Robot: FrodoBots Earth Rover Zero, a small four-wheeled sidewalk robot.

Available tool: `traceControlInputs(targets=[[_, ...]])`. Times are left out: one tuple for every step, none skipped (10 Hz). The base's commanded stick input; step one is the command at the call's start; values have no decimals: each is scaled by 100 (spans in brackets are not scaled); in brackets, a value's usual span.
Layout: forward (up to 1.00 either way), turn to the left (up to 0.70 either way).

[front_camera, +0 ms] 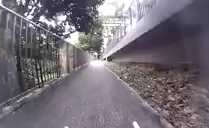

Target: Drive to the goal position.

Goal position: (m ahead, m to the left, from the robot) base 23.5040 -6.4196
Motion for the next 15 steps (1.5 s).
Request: traceControlInputs(targets=[[70,3],[70,3],[70,3],[70,3],[70,3],[70,3],[70,3],[70,3],[70,3],[70,3],[70,3],[70,3],[70,3],[70,3],[70,3]])
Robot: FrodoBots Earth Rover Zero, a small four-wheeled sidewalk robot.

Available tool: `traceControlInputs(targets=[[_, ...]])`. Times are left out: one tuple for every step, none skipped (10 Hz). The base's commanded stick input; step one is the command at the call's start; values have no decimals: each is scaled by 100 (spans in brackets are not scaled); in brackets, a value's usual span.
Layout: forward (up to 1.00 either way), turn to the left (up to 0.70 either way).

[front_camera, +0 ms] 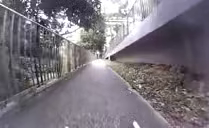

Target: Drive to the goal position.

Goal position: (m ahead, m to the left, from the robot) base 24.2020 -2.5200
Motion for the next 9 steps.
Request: traceControlInputs(targets=[[70,3],[70,3],[70,3],[70,3],[70,3],[70,3],[70,3],[70,1],[70,-6]])
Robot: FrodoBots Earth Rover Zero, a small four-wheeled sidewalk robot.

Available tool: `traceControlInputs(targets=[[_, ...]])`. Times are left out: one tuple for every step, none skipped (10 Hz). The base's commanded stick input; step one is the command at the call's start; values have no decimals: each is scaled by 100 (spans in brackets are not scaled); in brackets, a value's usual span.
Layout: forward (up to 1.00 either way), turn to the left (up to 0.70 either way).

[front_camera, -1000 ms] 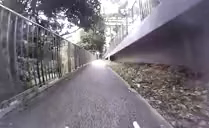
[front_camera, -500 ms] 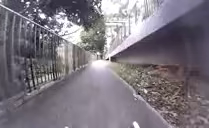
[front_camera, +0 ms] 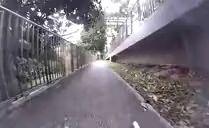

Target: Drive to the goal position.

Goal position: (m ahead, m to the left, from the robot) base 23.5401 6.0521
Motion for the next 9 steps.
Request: traceControlInputs(targets=[[70,-11],[70,-11],[70,-11],[70,-11],[70,-11],[70,-11],[70,-11],[70,-11],[70,-11]])
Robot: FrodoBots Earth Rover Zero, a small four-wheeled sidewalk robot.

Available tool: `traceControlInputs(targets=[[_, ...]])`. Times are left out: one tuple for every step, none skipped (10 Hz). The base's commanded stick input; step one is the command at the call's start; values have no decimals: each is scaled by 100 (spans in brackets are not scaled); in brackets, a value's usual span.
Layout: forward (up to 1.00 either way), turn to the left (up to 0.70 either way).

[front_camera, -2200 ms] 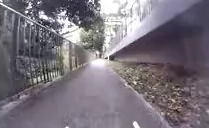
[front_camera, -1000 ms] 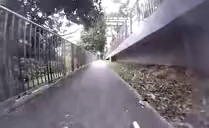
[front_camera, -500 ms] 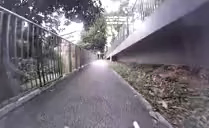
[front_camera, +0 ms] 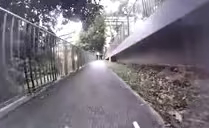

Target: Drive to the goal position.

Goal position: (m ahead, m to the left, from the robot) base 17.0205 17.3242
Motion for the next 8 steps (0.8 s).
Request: traceControlInputs(targets=[[70,-11],[70,-10],[70,-4],[70,2],[70,3],[70,3],[70,3],[70,3]])
